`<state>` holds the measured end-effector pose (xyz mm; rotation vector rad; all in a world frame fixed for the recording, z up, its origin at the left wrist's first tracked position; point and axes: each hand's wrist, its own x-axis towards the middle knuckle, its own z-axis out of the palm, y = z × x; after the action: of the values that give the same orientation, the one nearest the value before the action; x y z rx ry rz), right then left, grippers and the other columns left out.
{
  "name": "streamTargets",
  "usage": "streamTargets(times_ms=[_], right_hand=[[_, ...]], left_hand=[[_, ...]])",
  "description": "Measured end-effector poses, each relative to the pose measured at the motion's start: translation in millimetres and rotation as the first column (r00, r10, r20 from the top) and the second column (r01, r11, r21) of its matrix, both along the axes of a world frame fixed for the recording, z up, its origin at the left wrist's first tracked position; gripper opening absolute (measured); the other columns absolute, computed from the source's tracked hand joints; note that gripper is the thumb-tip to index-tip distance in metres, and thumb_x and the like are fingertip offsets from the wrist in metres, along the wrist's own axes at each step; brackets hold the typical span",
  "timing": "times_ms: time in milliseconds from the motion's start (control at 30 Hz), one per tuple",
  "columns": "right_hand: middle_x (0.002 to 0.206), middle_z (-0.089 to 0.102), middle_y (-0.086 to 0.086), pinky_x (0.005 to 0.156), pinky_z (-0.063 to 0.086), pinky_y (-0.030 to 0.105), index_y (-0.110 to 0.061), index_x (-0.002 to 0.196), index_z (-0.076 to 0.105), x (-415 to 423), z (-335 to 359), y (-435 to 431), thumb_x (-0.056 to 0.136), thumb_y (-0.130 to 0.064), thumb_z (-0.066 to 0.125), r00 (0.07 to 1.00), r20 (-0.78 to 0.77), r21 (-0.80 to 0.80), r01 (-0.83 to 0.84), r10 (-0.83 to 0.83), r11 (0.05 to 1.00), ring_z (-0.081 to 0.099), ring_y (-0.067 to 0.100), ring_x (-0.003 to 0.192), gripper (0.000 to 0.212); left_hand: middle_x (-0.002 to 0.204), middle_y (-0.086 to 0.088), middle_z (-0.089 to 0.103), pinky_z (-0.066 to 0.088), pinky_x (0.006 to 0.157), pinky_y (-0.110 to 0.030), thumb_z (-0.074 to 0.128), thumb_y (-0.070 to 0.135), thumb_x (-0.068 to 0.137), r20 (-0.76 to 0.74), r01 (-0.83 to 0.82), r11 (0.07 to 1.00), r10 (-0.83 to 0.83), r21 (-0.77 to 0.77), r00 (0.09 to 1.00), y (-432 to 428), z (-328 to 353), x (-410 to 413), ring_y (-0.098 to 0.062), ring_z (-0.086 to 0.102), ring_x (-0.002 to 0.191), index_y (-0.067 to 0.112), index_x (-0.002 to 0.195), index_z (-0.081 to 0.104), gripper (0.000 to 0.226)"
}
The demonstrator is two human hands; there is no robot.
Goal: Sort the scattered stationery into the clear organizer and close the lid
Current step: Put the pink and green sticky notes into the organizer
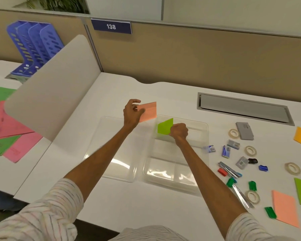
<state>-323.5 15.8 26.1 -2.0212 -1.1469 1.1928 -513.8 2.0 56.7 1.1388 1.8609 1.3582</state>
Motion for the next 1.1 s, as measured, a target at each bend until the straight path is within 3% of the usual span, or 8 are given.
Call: streamTargets(times_ms=[133, 200, 333, 433, 633, 833, 967, 1100], right_hand=[[0.117, 0.065, 0.017, 0.089, 0.051, 0.039, -0.007, 0.108, 0.068, 8, 11, -1, 0.084, -0.005, 0.055, 0.966, 0.237, 0.051, -0.115, 0.100, 0.992, 0.060, 0.039, 0.111, 0.028], [0.108, 0.068, 0.017, 0.084, 0.055, 0.039, -0.008, 0.099, 0.072, 13, 14, 1, 0.083, -0.009, 0.054, 0.963, 0.245, 0.084, -0.137, 0.113, 0.987, 0.063, 0.039, 0.102, 0.023], [0.092, 0.074, 0.016, 0.075, 0.061, 0.046, -0.002, 0.089, 0.071, 22, 19, 9, 0.091, -0.019, 0.052, 0.988, -0.157, 0.098, 0.016, -0.001, 0.995, 0.073, 0.032, 0.079, 0.026], [0.095, 0.071, 0.015, 0.074, 0.061, 0.044, -0.004, 0.099, 0.069, 30, 18, 13, 0.092, -0.021, 0.055, 0.970, -0.243, 0.071, -0.009, 0.027, 0.997, 0.073, 0.033, 0.084, 0.023], [0.104, 0.072, 0.015, 0.065, 0.059, 0.034, -0.002, 0.112, 0.068, 40, 12, 15, 0.090, -0.019, 0.061, 0.910, -0.411, 0.010, 0.057, -0.048, 0.998, 0.072, 0.034, 0.086, 0.028], [0.092, 0.075, 0.011, 0.075, 0.061, 0.045, -0.009, 0.091, 0.076, 40, -1, 13, 0.083, -0.015, 0.069, 0.998, -0.031, 0.118, -0.053, 0.057, 0.992, 0.073, 0.032, 0.072, 0.012], [0.089, 0.074, 0.018, 0.077, 0.059, 0.048, -0.002, 0.086, 0.075, 41, -5, 12, 0.086, -0.011, 0.056, 0.952, 0.179, 0.115, -0.271, 0.248, 0.956, 0.071, 0.037, 0.080, 0.020], [0.091, 0.071, 0.024, 0.079, 0.058, 0.048, 0.003, 0.085, 0.072, 42, -7, 11, 0.087, -0.008, 0.053, 0.915, 0.260, 0.114, -0.346, 0.308, 0.931, 0.069, 0.041, 0.086, 0.023]], left_hand=[[0.101, -0.008, 0.065, 0.051, 0.068, -0.031, 0.073, 0.001, 0.077, 0.125, 0.076, 0.996, -0.071, -0.041, 0.990, 9, 0, 9, -0.021, 0.060, 0.082, 0.006, 0.106, 0.063, 0.031], [0.096, -0.012, 0.065, 0.053, 0.061, -0.030, 0.073, 0.000, 0.078, 0.221, 0.155, 0.985, -0.135, -0.073, 0.966, 11, 0, 16, -0.023, 0.062, 0.083, 0.004, 0.106, 0.064, 0.030], [0.098, -0.017, 0.066, 0.056, 0.054, -0.022, 0.073, -0.002, 0.079, 0.340, 0.284, 0.952, -0.230, -0.115, 0.912, 14, 1, 30, -0.021, 0.066, 0.079, 0.000, 0.111, 0.064, 0.033], [0.098, -0.018, 0.065, 0.056, 0.054, -0.021, 0.074, -0.003, 0.079, 0.346, 0.320, 0.937, -0.257, -0.140, 0.902, 16, -1, 38, -0.020, 0.066, 0.077, -0.002, 0.112, 0.064, 0.035], [0.118, -0.015, 0.065, 0.054, 0.082, -0.036, 0.079, 0.002, 0.074, 0.111, 0.244, 0.952, -0.227, -0.187, 0.968, 21, -14, 51, -0.024, 0.061, 0.100, 0.000, 0.112, 0.063, 0.041], [0.121, -0.013, 0.061, 0.045, 0.099, -0.040, 0.075, 0.004, 0.075, -0.204, 0.334, 0.905, -0.391, -0.263, 0.898, 20, -26, 67, -0.028, 0.055, 0.114, 0.004, 0.114, 0.060, 0.042], [0.124, -0.011, 0.054, 0.040, 0.093, -0.034, 0.062, 0.005, 0.082, -0.365, 0.389, 0.861, -0.495, -0.328, 0.789, 13, -35, 67, -0.027, 0.049, 0.114, 0.010, 0.124, 0.052, 0.043], [0.131, -0.012, 0.051, 0.044, 0.095, -0.040, 0.060, 0.007, 0.086, -0.505, 0.399, 0.812, -0.580, -0.427, 0.640, 9, -39, 67, -0.029, 0.046, 0.123, 0.008, 0.131, 0.047, 0.046]])
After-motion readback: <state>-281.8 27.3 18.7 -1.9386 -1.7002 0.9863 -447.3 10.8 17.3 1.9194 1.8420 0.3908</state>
